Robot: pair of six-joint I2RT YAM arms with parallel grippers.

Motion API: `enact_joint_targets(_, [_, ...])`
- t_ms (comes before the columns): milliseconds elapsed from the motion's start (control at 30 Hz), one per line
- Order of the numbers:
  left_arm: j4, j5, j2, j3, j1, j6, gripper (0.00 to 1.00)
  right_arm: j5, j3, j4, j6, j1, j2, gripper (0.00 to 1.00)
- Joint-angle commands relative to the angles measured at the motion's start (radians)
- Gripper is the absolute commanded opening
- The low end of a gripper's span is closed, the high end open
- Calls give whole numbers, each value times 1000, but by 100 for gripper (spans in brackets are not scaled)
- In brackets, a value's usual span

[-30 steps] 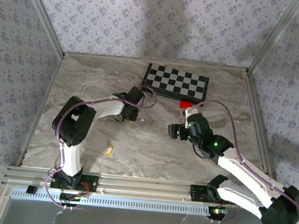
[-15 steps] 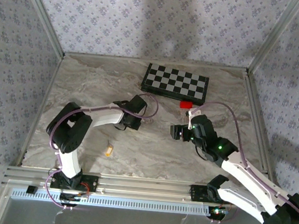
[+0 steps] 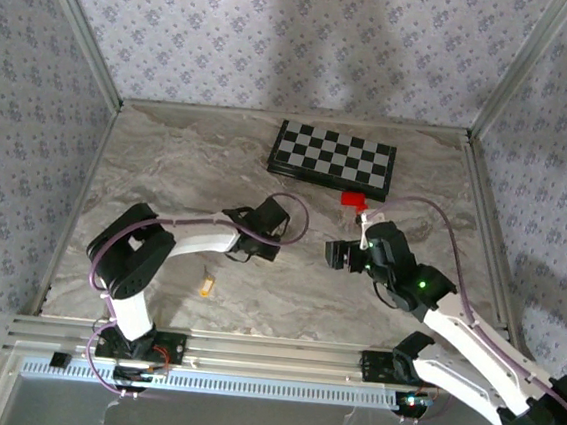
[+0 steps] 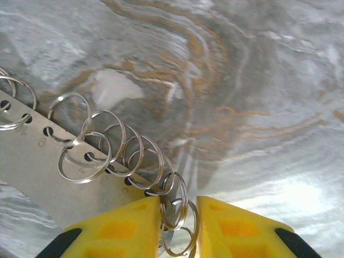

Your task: Put the keys on the keyring

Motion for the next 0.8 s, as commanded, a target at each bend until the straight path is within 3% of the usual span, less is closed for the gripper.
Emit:
enact_joint_targets(0, [-11, 33, -41, -38, -20, -34, 24, -21, -21, -46, 47, 1, -52, 91])
enact_joint_targets(200, [17, 52, -142, -109, -23, -41, 28, -41, -2, -87, 72, 5, -76, 90])
enact_joint_targets(433, [-32, 55, -235, -127, -20, 3, 45, 8, 17, -176, 114, 38, -92, 90])
enact_joint_targets(767, [-166, 85, -282, -39, 44, 102, 43, -1, -17, -206, 137, 45, -160, 92])
